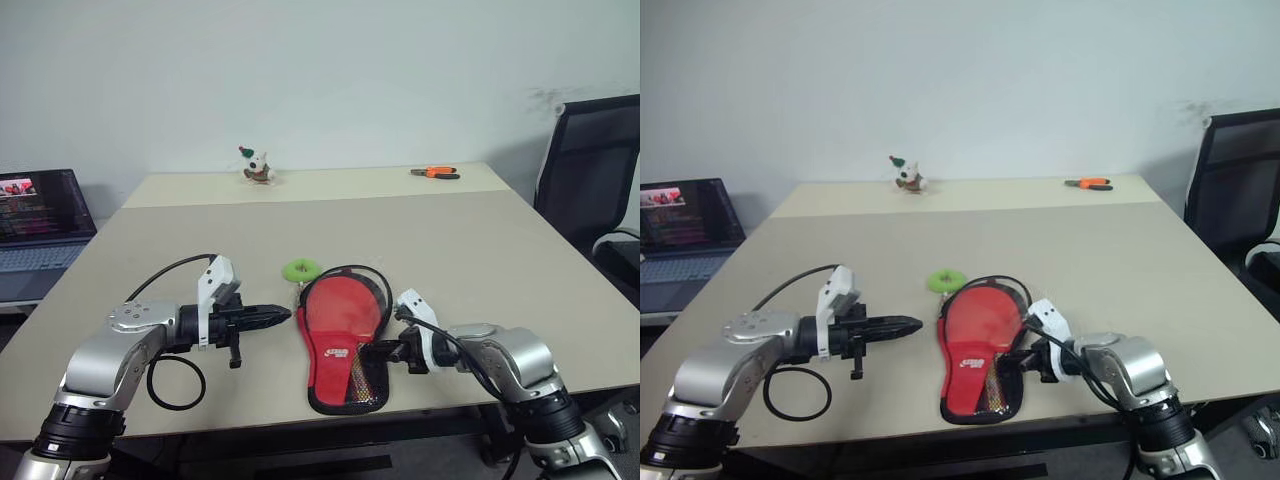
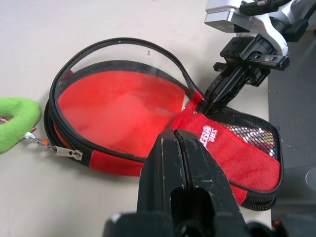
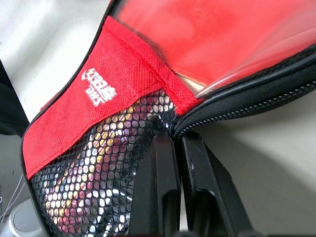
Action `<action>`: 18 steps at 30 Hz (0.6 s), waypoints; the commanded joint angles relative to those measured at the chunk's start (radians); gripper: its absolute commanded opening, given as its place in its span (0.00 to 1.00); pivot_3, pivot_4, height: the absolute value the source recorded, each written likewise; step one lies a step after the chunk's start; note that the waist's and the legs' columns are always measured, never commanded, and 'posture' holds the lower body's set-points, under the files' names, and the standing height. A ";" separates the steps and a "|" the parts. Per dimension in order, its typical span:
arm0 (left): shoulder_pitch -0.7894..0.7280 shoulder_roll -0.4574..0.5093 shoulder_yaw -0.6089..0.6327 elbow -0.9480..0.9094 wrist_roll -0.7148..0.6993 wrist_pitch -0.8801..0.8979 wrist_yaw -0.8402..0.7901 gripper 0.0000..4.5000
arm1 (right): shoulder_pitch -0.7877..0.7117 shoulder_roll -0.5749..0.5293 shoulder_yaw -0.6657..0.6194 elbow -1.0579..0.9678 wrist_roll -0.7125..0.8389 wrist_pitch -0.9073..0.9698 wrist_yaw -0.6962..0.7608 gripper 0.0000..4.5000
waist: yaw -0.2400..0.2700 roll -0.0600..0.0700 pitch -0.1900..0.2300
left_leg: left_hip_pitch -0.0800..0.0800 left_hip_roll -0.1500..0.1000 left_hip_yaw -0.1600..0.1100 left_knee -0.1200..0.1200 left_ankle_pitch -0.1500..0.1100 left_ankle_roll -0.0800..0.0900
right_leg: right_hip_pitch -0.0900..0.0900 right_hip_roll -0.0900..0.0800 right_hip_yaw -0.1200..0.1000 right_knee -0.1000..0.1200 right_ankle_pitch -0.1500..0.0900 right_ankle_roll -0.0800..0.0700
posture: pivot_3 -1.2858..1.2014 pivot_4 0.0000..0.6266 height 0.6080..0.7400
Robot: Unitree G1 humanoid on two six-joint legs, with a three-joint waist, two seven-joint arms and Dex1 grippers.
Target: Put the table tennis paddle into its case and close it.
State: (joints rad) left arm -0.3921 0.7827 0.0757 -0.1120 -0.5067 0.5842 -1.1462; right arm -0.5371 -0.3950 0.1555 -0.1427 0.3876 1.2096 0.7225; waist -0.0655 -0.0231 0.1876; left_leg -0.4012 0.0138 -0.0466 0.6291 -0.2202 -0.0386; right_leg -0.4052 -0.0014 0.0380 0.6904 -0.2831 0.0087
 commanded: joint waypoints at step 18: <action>-0.008 -0.004 -0.001 -0.022 -0.004 -0.016 0.015 0.00 | -0.086 -0.045 -0.007 0.095 0.023 -0.051 -0.021 0.01 | 0.011 0.000 0.000 | 0.000 0.000 0.001 0.001 0.000 0.000 | 0.000 0.000 0.001 0.000 -0.002 0.005 | 0.52 0.24 1.00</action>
State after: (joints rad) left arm -0.3954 0.7785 0.0714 -0.1092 -0.5055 0.5807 -1.1369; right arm -0.5891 -0.4142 0.1642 -0.0522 0.4225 1.1877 0.7048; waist -0.0544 -0.0233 0.1876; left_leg -0.4009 0.0137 -0.0457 0.6299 -0.2201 -0.0385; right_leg -0.4048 -0.0013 0.0387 0.6905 -0.2846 0.0140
